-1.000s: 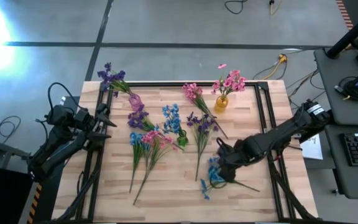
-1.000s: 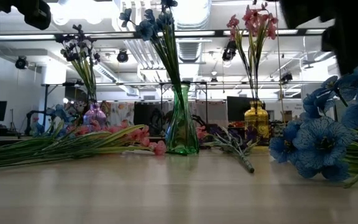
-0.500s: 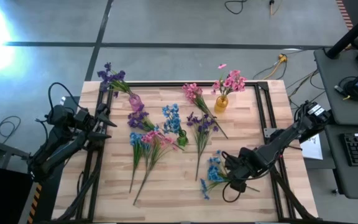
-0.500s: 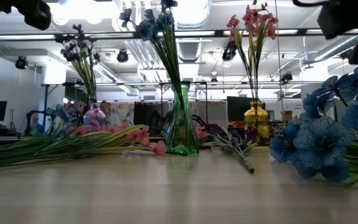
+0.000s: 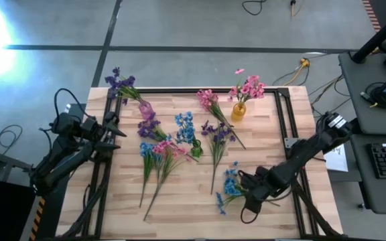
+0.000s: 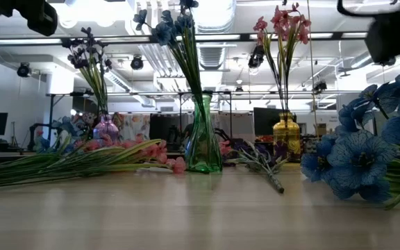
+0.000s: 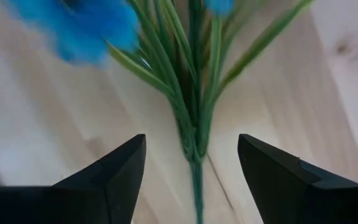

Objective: Sort flowers into vase by color
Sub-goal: Put the bottom blue flowers into the green vase

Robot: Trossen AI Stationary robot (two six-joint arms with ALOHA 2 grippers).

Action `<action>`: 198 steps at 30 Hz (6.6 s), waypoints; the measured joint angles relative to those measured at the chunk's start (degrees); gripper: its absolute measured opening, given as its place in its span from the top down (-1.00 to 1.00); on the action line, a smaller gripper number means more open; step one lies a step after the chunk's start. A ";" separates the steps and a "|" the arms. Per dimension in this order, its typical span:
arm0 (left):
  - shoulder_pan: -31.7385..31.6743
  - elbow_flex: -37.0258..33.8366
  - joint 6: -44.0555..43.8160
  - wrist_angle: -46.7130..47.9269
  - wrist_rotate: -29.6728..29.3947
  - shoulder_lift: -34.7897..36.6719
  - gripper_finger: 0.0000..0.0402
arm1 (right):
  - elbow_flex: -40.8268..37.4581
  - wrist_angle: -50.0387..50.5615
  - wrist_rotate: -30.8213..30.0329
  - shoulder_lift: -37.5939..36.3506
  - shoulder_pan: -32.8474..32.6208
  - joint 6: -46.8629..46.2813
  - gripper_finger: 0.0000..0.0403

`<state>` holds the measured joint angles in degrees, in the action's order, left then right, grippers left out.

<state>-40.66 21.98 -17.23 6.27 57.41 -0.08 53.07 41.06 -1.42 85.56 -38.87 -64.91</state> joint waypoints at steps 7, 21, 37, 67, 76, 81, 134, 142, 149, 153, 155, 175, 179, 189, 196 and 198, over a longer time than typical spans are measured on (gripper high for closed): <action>0.00 0.00 0.00 0.24 0.02 0.00 0.00 | -0.03 0.11 2.60 7.27 -0.40 -0.25 -0.20; 0.00 0.00 0.01 0.21 -0.01 0.00 0.00 | 0.10 -1.15 2.33 8.95 0.76 0.37 0.53; 0.00 0.00 0.01 0.21 -0.03 0.00 0.00 | 3.00 -1.95 -8.69 1.60 0.40 2.66 0.90; -0.02 0.00 0.48 1.46 -4.50 0.00 0.00 | -26.19 -92.44 -14.15 -21.71 24.82 76.94 0.91; 0.00 0.00 0.48 1.50 -4.49 0.00 0.00 | -25.60 -110.22 -12.12 -8.77 28.21 77.02 0.91; 0.00 0.00 0.48 1.55 -4.50 0.00 0.00 | -23.17 -116.84 -14.71 -2.50 28.23 78.73 0.91; -0.02 0.00 0.46 1.55 -4.55 0.00 0.00 | -18.76 -108.45 -20.10 1.94 31.40 74.49 0.87; -0.02 0.00 0.46 1.55 -4.55 0.00 0.00 | -18.76 -107.76 -20.10 1.94 31.40 74.49 0.86; -0.02 0.00 0.46 1.55 -4.55 0.00 0.00 | -18.74 -107.55 -20.12 1.94 31.40 74.48 0.86; -0.02 0.00 0.46 1.55 -4.55 0.00 0.00 | -18.74 -107.40 -20.29 1.94 31.40 74.41 0.86; -0.02 0.00 0.46 1.55 -4.55 0.00 0.00 | -18.74 -107.31 -21.09 1.94 31.40 74.36 0.86; -0.02 0.00 0.46 1.55 -4.55 0.00 0.00 | -18.68 -104.70 -21.65 1.98 31.40 73.51 0.86; -0.02 0.00 0.46 1.55 -4.55 0.00 0.00 | -18.68 -104.70 -21.65 1.98 31.40 73.52 0.83; -0.01 0.00 0.46 1.55 -4.55 0.00 0.00 | -18.68 -104.12 -22.65 1.98 31.40 72.73 0.35; -0.02 0.00 0.46 1.55 -4.55 0.00 0.00 | -18.65 -98.89 -22.65 1.96 31.25 67.65 0.08; -0.02 0.00 0.46 1.53 -4.54 0.00 0.00 | -18.65 -97.68 -22.63 1.94 31.25 66.16 0.01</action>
<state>-40.69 21.98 -16.78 7.80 52.87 -0.08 34.41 -56.61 -24.05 87.50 -7.62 1.26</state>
